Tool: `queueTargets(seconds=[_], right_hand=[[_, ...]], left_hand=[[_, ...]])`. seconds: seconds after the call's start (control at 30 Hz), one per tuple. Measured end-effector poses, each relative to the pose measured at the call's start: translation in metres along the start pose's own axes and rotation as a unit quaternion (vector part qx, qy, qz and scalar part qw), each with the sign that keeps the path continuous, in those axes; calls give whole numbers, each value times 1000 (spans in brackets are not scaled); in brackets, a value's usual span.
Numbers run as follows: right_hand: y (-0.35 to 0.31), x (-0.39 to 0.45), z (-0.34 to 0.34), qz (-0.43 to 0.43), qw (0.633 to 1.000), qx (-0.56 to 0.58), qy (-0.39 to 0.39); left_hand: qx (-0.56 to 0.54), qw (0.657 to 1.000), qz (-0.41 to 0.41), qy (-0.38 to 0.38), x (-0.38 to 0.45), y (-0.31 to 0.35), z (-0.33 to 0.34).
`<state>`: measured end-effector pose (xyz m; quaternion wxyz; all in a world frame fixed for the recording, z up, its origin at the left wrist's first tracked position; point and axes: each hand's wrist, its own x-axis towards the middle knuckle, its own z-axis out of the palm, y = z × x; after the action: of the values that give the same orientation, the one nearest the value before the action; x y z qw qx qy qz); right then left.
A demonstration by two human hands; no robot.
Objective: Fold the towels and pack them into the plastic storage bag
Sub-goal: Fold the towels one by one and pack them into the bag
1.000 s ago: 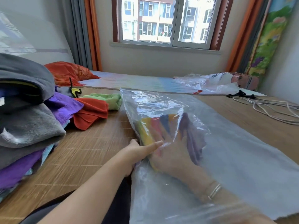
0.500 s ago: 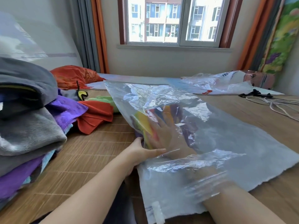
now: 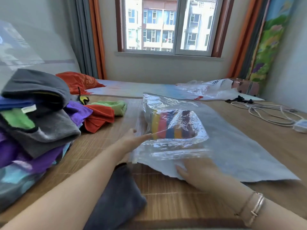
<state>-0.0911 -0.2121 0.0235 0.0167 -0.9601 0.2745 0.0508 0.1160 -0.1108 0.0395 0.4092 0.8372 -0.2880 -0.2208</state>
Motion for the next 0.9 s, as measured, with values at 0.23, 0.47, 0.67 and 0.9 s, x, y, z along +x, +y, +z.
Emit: queueTargets(seconds=[0.23, 0.47, 0.67, 0.9], right_hand=[[-51, -70, -12, -86, 975, 29, 203], [-103, -71, 0, 12, 972, 229, 46], [-131, -59, -2, 106, 909, 395, -73], [-120, -72, -34, -4, 642, 760, -104]], left_hand=[[124, 991, 28, 33, -90, -25, -37], [269, 962, -46, -5, -148, -85, -80], [292, 956, -16, -23, -164, -108, -81], [143, 988, 46, -47, -172, -82, -79]])
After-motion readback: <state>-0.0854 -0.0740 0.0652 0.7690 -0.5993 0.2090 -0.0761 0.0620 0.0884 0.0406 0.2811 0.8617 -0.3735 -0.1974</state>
